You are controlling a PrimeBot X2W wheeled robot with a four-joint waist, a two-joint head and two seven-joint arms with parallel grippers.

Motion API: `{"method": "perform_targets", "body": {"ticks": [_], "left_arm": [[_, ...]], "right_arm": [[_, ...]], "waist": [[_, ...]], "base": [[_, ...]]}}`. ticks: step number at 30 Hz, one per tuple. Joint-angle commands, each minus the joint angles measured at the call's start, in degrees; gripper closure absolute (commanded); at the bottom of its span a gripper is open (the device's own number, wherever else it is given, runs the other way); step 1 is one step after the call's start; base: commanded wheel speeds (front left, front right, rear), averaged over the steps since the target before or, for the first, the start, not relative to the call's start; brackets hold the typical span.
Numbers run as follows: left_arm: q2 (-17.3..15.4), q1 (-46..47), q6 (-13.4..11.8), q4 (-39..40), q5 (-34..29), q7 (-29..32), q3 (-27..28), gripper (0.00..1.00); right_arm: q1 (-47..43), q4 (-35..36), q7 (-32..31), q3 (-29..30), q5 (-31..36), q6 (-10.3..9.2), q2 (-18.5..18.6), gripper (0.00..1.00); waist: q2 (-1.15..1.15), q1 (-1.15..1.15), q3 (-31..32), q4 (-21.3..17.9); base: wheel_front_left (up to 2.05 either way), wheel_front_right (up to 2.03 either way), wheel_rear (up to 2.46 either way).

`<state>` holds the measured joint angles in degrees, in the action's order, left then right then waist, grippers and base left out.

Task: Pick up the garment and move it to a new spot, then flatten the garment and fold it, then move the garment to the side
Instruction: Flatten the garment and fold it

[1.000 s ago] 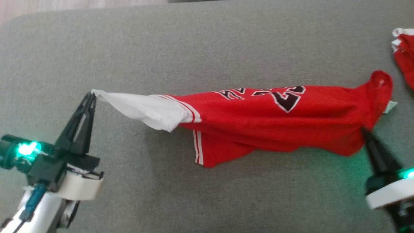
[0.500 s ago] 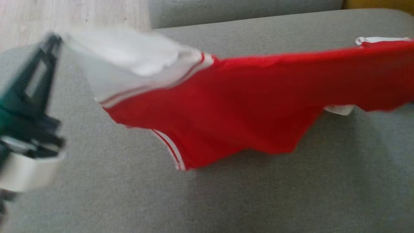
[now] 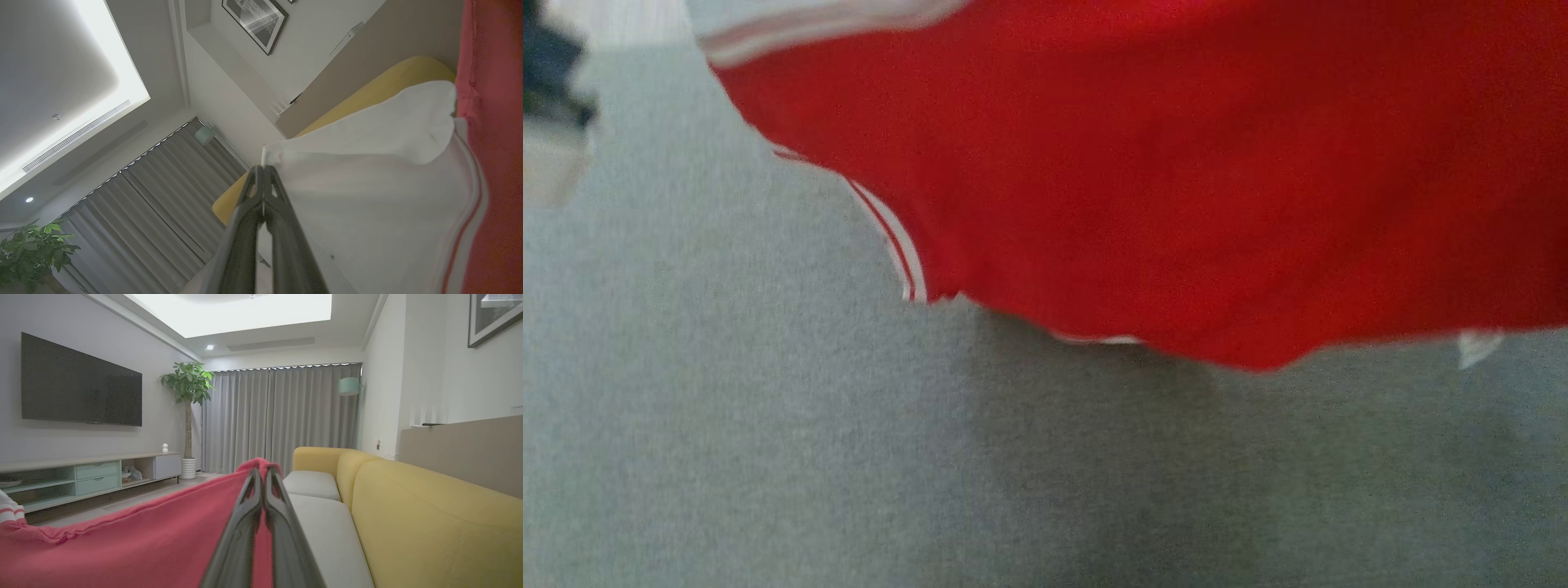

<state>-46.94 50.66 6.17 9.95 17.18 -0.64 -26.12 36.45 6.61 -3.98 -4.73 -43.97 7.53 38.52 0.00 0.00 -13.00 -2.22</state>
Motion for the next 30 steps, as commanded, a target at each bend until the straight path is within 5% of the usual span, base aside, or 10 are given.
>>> {"method": "perform_targets", "body": {"ticks": [1, 10, 17, 22, 30], "left_arm": [[-0.93, 8.0, 0.54, -2.88, -0.67, 0.6, 1.22, 1.0], [4.85, 32.97, 1.2, -23.47, -7.02, -8.24, -5.44, 1.0], [8.26, 38.26, -0.72, -30.66, -9.05, -13.37, -5.38, 1.0], [8.29, 29.19, -0.93, -29.36, -6.75, -14.27, -6.28, 1.0], [4.81, -2.96, -8.06, -14.72, -1.43, -14.34, -5.01, 1.0]], "right_arm": [[4.71, -1.06, -0.8, -1.24, -0.19, -0.04, 2.28, 1.0], [26.56, -17.13, 2.36, -6.59, 5.51, -0.04, 1.37, 1.0], [30.86, -24.41, 7.31, -8.06, 8.91, -0.04, 0.78, 1.0], [25.66, -28.62, 10.49, -9.57, 8.45, -0.04, 1.21, 1.0], [5.68, -28.23, 15.19, -9.83, 4.14, -0.04, 2.16, 1.0]], "waist": [[0.0, 0.0, -4.6, 2.55], [0.0, 0.0, -14.02, 5.02], [0.0, 0.0, -15.89, 5.7], [0.0, 0.0, -15.82, 6.85], [0.0, 0.0, -10.61, 7.29]], "base": [[0.0, 0.0, 0.0], [0.0, 0.0, 0.0], [0.0, 0.0, 0.0], [0.0, 0.0, 0.0], [0.0, 0.0, 0.0]]}}
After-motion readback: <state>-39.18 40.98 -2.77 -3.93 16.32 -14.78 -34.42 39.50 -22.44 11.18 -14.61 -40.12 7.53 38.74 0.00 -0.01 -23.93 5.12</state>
